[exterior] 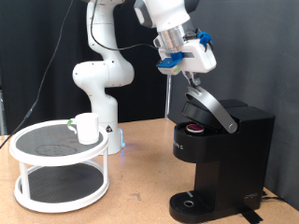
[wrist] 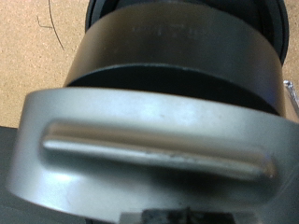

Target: Make a cup of coffee with the keurig machine

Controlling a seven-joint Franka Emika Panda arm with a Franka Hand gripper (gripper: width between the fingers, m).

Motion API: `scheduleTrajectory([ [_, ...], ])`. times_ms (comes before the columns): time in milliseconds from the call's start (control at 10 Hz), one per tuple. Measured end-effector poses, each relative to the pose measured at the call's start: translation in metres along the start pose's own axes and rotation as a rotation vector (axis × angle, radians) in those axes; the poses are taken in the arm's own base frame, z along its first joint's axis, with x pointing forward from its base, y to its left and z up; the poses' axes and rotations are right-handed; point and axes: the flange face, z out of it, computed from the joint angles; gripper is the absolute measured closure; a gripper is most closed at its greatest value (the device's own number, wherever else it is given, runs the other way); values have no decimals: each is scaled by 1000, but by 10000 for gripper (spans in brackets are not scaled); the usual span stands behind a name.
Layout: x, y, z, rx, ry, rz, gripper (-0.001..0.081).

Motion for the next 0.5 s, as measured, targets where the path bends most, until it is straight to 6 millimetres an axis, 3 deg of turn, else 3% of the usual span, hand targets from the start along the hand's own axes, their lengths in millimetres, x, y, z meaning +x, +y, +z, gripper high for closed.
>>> scheduleTrajectory([
  [500, 34, -15, 25, 4, 46, -9, 802],
])
